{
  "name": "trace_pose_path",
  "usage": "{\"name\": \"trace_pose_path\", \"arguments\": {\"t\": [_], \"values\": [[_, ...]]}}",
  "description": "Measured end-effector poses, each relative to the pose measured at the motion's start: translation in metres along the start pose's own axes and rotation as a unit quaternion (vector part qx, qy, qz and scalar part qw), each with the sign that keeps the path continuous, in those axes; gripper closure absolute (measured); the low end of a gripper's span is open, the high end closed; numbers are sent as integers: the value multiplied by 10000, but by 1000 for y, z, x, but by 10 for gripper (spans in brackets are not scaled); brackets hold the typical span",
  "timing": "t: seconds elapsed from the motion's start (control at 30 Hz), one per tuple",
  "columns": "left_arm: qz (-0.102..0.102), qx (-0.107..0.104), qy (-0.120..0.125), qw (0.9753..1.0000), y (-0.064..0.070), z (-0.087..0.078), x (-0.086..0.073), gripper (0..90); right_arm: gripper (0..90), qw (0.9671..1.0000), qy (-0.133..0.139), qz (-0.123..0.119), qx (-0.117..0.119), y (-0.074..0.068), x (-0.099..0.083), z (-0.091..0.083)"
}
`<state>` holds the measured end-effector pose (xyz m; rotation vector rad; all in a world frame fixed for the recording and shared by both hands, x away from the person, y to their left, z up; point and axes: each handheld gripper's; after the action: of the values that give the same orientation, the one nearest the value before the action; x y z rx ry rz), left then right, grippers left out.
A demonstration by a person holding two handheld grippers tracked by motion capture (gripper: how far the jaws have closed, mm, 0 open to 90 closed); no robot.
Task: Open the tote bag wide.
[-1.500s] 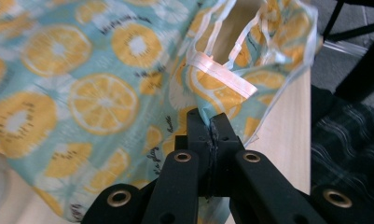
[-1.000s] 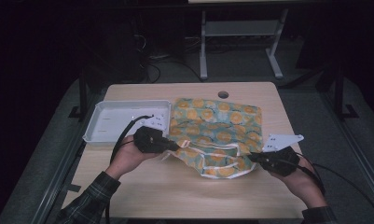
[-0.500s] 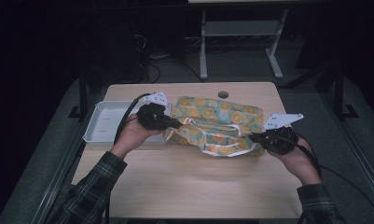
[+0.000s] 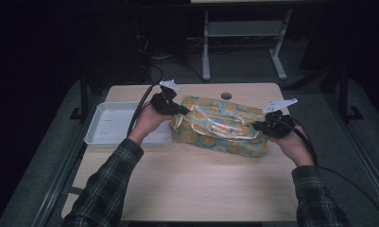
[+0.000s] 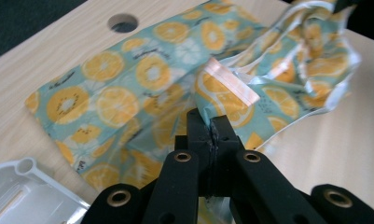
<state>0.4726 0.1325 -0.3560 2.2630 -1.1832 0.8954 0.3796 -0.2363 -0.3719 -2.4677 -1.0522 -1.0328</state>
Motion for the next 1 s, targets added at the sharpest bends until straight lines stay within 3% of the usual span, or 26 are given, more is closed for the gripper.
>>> {"name": "trace_pose_path", "arguments": {"t": [0.23, 0.4, 0.5, 0.73, 1.0], "values": [[-262, 181, -289, 9991, -14, 28, -5, 893, 884, 9997, -157, 180, -37, 11, -6, 22], [-236, 238, -694, 9970, -16, 49, -10, 893, 883, 9989, -314, 358, 31, 16, -17, 39], [-233, 238, -776, 9964, -16, 56, -12, 893, 882, 9984, -395, 413, 50, 18, -20, 45], [-242, 196, -1055, 9939, -14, 66, -15, 893, 882, 9979, -517, 373, 81, 21, -20, 52], [-210, -63, -1329, 9909, -5, 66, -22, 893, 882, 9967, -702, 392, 101, 18, -25, 58]]}}
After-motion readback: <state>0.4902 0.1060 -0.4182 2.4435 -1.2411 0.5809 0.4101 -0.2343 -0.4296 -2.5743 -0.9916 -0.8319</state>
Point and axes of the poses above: each handheld gripper's, and its own axes: z roughly forward along the jaws, x roughly out of its top, y roughly to its right, and after that the axes turned 4 degrees about x, right-handed
